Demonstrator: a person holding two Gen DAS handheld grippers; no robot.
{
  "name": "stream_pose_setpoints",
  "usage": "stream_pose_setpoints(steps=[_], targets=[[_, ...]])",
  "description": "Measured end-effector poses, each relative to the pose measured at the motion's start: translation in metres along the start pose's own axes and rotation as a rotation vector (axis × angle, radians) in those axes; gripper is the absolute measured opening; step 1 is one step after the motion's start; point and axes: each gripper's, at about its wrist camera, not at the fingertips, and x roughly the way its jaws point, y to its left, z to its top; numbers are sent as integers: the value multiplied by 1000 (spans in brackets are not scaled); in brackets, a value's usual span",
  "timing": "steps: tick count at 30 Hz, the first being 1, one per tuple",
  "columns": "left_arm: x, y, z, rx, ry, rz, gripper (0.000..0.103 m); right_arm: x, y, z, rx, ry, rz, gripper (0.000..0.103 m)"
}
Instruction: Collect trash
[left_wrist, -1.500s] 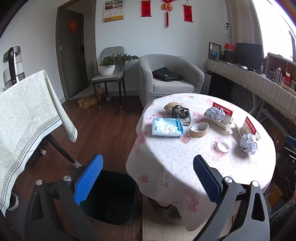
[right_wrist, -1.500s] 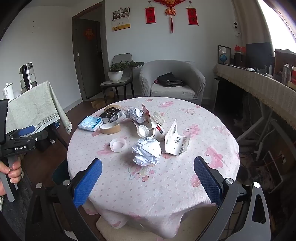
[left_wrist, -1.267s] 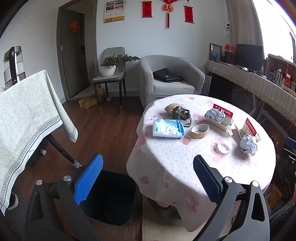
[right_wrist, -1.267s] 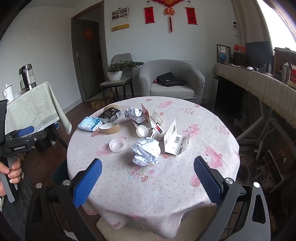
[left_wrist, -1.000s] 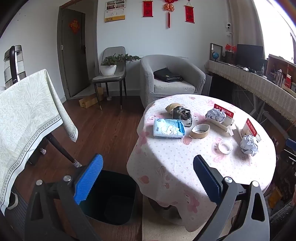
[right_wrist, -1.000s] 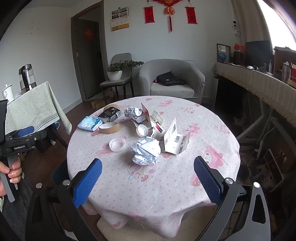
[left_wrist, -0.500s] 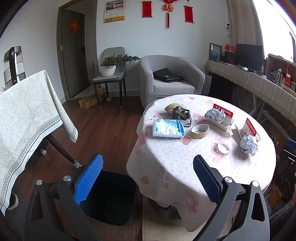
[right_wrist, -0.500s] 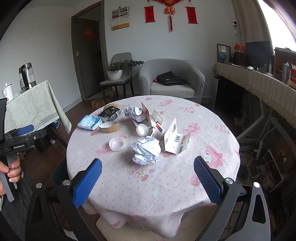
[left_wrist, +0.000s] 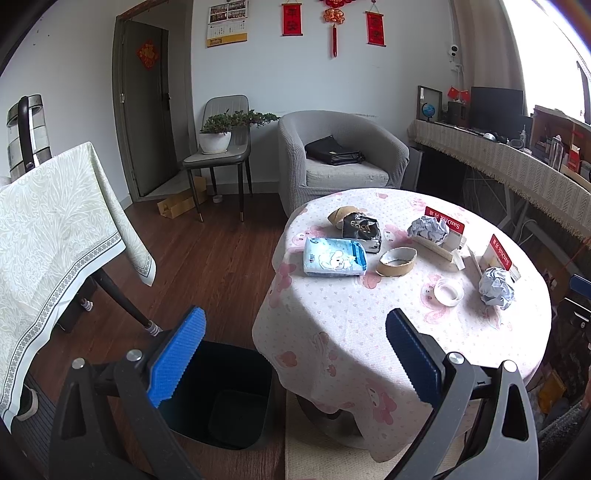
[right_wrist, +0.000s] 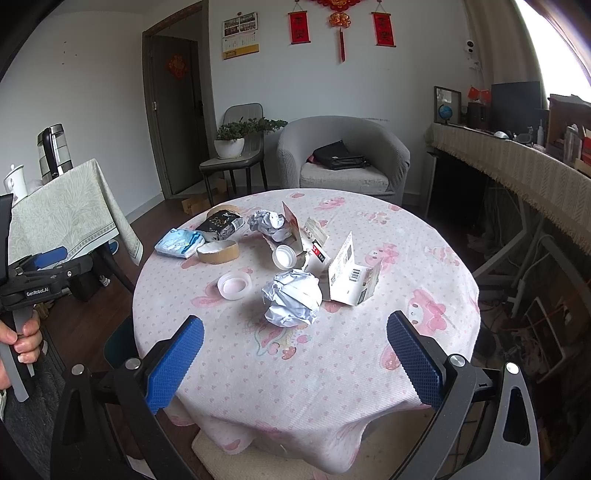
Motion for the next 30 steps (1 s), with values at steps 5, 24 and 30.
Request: stream_pose_setpoints(steps=[5,24,30], targets=[[0,0,0,-1,0,-1,100,0,0,0,-1,0,-1,100],[-1,-1,0,-1,3,-2,100,2,0,-1,-2,2,0,100],[0,-2,-1,4,7,-4,100,2,0,-2,-3,3,0,100]])
